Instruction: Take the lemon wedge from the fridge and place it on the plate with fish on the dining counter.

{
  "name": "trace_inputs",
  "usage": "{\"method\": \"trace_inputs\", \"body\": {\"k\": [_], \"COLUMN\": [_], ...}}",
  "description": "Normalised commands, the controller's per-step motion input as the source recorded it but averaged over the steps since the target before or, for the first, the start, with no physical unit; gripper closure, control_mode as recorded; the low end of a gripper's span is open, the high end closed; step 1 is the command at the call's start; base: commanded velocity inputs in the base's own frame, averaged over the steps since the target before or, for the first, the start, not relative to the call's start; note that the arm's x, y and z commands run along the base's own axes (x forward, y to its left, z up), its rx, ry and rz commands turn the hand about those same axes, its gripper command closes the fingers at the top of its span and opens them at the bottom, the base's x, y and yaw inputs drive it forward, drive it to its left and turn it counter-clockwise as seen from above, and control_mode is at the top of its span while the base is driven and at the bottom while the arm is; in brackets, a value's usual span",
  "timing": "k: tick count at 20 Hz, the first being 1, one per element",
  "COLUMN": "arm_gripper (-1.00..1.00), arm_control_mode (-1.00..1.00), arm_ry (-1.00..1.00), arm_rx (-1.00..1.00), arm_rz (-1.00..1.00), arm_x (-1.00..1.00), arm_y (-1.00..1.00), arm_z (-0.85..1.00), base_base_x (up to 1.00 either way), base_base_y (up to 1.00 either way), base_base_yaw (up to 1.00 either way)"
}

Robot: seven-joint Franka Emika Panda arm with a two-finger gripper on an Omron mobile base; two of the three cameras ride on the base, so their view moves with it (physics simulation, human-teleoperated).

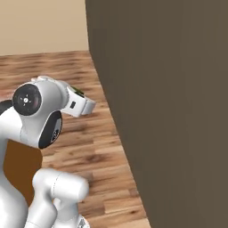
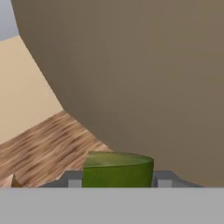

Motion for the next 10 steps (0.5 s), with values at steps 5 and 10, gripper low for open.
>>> {"method": "trace_inputs", "body": {"k": [5, 10], "arm_gripper": [1.0, 1.0], "arm_control_mode": [1.0, 1.0], "arm_ry": [0.0, 0.0], "arm_rx": [0.0, 0.0], "arm_rz": [0.0, 0.0], "arm_x": [0.0, 0.0], "arm_y": [0.0, 0.0], "arm_z": [0.0, 0.0], "base_base_x": [1.0, 1.0], "base_base_y": [-0.31, 0.0], "base_base_yaw": [0.24, 0.29]}}
